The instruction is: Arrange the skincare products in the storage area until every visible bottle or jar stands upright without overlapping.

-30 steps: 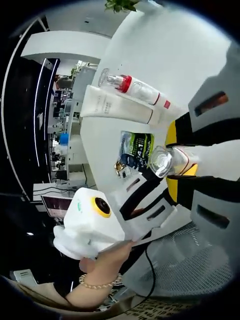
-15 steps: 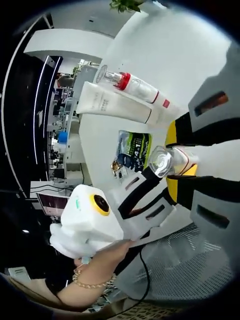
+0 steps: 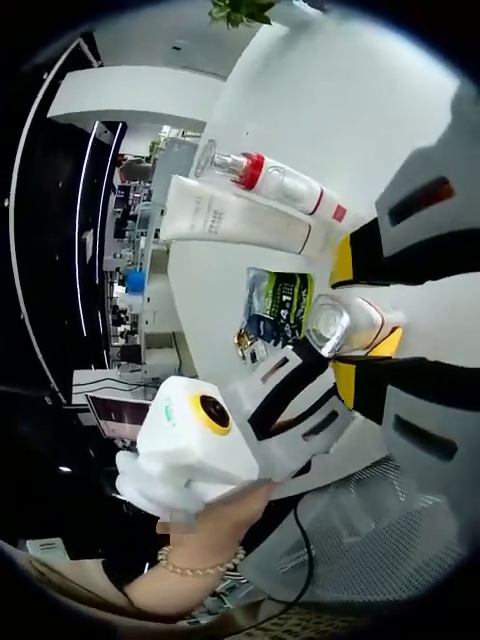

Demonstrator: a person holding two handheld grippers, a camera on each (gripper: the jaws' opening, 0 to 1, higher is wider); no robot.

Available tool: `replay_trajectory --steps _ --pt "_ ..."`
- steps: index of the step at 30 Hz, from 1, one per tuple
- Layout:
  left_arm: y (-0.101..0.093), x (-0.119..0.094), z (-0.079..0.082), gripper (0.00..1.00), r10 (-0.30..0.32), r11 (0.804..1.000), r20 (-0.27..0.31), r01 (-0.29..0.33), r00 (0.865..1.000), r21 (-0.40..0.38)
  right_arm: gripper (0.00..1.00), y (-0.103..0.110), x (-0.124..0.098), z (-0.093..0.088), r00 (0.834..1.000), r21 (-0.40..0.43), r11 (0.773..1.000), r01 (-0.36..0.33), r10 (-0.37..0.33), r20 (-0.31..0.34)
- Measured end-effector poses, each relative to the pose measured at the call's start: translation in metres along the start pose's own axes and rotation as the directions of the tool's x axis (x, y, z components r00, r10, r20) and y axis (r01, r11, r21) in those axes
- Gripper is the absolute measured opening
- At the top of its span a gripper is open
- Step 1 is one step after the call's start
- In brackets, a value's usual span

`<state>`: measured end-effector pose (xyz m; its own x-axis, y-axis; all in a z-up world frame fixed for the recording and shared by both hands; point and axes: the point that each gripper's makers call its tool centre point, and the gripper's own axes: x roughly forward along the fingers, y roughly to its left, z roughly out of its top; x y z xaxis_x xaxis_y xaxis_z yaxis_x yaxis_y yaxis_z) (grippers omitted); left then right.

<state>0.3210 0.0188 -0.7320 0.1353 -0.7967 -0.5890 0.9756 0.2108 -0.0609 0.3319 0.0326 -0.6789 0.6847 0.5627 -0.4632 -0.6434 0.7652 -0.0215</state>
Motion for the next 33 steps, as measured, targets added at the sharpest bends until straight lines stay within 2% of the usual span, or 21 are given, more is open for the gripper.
replay_trajectory --steps 15,22,33 --pt "0.018 0.010 0.009 0.16 -0.009 1.000 0.013 0.009 1.000 0.015 0.56 -0.023 -0.007 -0.008 0.999 0.050 0.998 0.045 -0.045 -0.002" --pt "0.035 0.015 0.014 0.16 -0.007 1.000 0.014 0.007 1.000 0.031 0.66 -0.029 -0.011 -0.014 0.999 0.079 0.995 0.053 -0.053 -0.009" --pt "0.061 0.022 0.023 0.16 -0.007 1.000 0.029 0.007 1.000 0.009 0.79 -0.041 -0.019 -0.024 0.997 0.143 0.986 0.081 -0.079 -0.020"
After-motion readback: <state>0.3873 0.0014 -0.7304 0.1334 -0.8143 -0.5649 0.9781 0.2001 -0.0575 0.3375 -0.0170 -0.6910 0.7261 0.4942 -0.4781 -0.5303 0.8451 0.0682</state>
